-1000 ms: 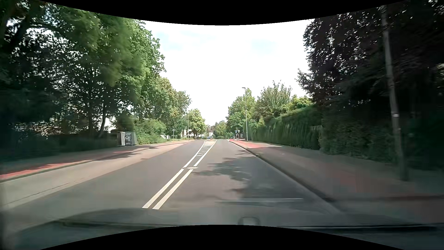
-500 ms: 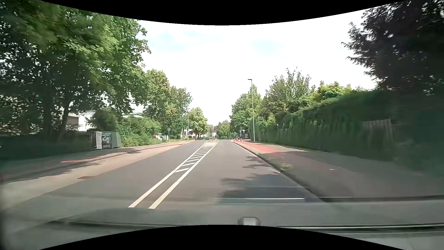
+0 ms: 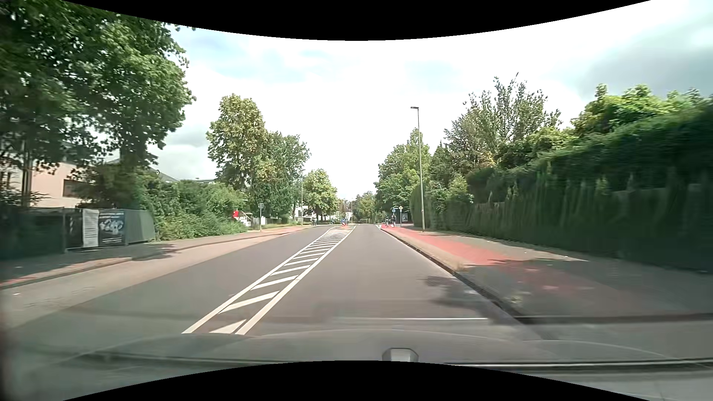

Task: Follow the waypoints while adhering to traffic rules and regulations

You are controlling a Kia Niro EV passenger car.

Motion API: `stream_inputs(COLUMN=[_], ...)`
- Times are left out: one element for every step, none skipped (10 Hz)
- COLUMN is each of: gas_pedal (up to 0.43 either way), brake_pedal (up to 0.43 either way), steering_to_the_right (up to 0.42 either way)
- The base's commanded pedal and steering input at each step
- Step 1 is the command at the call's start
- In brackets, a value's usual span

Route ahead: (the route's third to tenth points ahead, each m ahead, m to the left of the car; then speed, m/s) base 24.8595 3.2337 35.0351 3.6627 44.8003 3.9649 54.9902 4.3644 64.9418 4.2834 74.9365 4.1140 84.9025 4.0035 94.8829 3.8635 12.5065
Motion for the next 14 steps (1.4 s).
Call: stream_inputs(gas_pedal=[0.157, 0.157, 0.157, 0.157, 0.157, 0.157, 0.150, 0.138, 0.138, 0.138, 0.138, 0.138, 0.138, 0.138], brake_pedal=[0.018, 0.018, 0.018, 0.018, 0.018, 0.018, 0.018, 0.018, 0.018, 0.018, 0.018, 0.018, 0.018, 0.018], steering_to_the_right=[-0.011, -0.009, -0.009, -0.009, -0.006, -0.006, -0.005, -0.005, -0.006, -0.006, -0.005, -0.005, -0.003, -0.003])
